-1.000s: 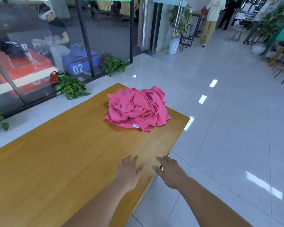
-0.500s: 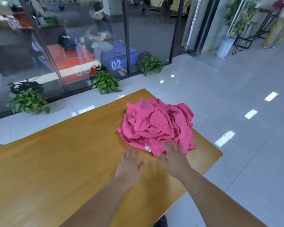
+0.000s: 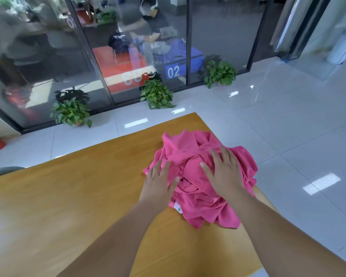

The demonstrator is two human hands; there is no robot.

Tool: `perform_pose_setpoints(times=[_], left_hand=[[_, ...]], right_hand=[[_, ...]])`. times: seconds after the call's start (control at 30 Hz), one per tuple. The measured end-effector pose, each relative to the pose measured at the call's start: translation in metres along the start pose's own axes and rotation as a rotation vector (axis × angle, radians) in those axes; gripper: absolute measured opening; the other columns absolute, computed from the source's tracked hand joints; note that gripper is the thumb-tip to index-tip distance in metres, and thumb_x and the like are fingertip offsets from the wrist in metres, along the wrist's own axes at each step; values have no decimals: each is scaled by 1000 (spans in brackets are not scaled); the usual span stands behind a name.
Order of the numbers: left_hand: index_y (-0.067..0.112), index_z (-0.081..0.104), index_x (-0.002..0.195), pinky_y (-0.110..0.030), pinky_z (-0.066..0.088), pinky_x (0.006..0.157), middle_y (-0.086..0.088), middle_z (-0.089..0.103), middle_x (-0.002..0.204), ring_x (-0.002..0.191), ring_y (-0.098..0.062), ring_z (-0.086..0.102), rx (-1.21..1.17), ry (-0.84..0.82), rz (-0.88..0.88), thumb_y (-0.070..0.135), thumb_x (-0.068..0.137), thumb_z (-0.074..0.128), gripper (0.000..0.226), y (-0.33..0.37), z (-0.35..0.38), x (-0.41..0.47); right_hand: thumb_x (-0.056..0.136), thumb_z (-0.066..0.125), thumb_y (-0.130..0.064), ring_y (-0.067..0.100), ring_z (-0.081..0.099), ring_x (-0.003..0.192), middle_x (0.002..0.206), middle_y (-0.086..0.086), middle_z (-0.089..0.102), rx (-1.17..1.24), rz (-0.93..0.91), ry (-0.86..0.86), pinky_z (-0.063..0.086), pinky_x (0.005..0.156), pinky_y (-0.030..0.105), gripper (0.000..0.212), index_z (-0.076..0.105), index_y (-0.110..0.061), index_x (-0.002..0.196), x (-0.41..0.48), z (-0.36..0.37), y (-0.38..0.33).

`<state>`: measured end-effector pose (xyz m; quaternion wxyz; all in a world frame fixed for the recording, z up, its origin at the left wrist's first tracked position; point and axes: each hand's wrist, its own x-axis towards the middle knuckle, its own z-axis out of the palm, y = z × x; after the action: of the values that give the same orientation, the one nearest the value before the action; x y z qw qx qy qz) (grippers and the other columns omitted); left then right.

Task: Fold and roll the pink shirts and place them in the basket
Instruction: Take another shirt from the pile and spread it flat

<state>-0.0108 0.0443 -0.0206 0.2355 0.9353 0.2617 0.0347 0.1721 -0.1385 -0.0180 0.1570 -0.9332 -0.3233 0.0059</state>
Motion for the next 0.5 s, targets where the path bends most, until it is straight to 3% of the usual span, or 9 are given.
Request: perform_pose_setpoints(times=[0.1, 0.2, 0.3, 0.5], left_hand=[[33, 14, 167, -58, 25, 128, -1, 13, 176, 162, -28, 11, 11, -1, -7, 71, 104, 30, 76, 9, -1, 26], [32, 14, 168, -53, 25, 129, 2, 19, 174, 162, -24, 15, -32, -13, -16, 74, 103, 30, 79, 22, 3, 45], [32, 16, 168, -48, 32, 125, 2, 27, 171, 159, -24, 23, -114, -21, -47, 75, 103, 32, 79, 36, 13, 57], [32, 20, 165, -57, 43, 116, -4, 38, 162, 153, -32, 30, -77, 26, -166, 79, 100, 25, 81, 48, 39, 70]], right_hand=[[99, 14, -83, 36, 17, 160, 172, 13, 23, 31, -10, -23, 17, 130, 56, 84, 29, -30, 162, 19, 7, 3], [97, 12, -86, 34, 16, 160, 173, 9, 21, 81, -6, -76, 17, 130, 56, 85, 23, -34, 164, 27, 22, 5], [98, 12, -85, 32, 26, 156, 169, 6, 31, 126, 26, -89, 25, 127, 56, 85, 25, -32, 164, 26, 36, 7], [104, 20, -76, 28, 47, 137, 151, 2, 53, 117, 38, -35, 43, 114, 52, 73, 37, -32, 159, 21, 45, 11]])
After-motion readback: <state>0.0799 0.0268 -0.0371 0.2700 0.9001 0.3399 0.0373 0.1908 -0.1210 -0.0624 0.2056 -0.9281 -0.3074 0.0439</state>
